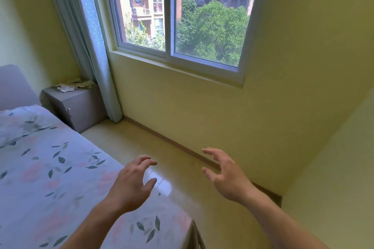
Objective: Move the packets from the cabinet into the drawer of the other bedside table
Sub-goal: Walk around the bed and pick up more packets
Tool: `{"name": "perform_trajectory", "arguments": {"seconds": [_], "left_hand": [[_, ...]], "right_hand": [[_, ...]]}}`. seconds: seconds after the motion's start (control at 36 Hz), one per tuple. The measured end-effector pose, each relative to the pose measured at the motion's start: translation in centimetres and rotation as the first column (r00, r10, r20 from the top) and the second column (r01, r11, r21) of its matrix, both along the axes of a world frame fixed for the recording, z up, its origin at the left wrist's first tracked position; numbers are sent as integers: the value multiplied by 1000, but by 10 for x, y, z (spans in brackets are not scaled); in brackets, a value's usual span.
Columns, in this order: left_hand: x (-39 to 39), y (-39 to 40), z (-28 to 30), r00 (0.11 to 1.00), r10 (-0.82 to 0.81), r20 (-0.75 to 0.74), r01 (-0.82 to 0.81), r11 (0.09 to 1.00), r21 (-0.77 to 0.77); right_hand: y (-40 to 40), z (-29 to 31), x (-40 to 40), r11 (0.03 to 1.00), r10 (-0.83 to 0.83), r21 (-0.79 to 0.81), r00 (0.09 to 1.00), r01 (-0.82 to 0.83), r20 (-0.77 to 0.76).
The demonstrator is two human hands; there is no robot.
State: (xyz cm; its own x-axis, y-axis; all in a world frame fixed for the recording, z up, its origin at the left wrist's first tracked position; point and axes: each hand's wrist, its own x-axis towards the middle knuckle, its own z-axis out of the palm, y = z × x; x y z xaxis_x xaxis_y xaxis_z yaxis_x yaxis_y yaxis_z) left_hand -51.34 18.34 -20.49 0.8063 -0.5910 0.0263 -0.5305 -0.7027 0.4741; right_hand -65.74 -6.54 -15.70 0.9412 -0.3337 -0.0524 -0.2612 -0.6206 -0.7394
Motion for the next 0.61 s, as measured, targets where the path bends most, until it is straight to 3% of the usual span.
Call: {"name": "perform_trajectory", "arguments": {"seconds": [0.31, 0.61], "left_hand": [[125, -140, 25, 1000, 14, 12, -14, 1000, -22], [222, -235, 12, 971, 236, 42, -236, 972, -18]], "right_hand": [[-134, 14, 136, 999, 35, -11, 999, -35, 24], [-252, 7, 293, 959, 278, -57, 960, -277, 22]]}}
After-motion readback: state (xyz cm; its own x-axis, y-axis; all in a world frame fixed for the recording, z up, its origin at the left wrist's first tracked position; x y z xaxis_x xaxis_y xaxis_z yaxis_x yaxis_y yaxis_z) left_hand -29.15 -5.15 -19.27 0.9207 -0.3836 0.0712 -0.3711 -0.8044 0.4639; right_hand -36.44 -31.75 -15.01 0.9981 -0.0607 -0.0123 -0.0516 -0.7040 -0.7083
